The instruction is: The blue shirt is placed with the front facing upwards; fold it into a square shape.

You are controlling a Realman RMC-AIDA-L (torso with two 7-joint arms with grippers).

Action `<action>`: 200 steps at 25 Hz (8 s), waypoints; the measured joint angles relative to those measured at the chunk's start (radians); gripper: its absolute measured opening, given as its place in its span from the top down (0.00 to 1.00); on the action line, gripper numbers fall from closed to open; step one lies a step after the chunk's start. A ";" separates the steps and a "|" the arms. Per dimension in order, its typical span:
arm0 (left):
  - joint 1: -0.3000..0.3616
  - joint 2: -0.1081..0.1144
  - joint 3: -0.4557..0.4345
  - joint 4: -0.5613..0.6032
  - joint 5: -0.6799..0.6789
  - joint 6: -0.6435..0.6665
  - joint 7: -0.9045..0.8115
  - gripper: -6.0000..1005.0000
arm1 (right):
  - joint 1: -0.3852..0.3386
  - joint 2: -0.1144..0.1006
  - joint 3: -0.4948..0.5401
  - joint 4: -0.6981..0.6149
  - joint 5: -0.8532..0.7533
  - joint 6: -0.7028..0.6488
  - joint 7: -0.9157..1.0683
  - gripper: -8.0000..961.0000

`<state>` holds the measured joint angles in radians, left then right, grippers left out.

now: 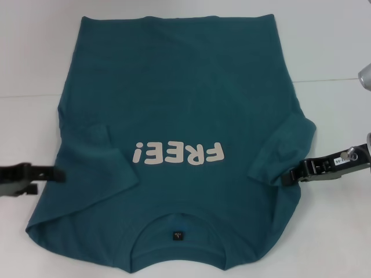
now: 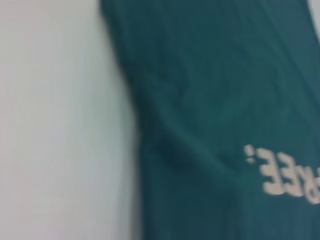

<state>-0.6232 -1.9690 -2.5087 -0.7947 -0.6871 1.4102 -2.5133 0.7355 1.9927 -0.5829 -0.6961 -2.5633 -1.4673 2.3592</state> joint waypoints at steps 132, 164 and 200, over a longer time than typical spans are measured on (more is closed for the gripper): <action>-0.068 0.004 0.066 0.048 0.228 0.041 0.040 0.96 | -0.001 -0.014 0.006 -0.017 0.026 -0.050 -0.101 0.95; -0.045 0.004 0.044 0.062 0.173 0.011 0.118 0.95 | -0.028 -0.003 0.000 -0.101 0.021 -0.090 -0.193 0.96; -0.046 0.003 0.056 0.065 0.200 0.007 0.082 0.94 | -0.016 -0.003 -0.023 -0.094 0.026 -0.069 -0.193 0.96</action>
<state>-0.6693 -1.9656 -2.4529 -0.7302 -0.4873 1.4176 -2.4313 0.7198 1.9895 -0.6060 -0.7900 -2.5371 -1.5358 2.1660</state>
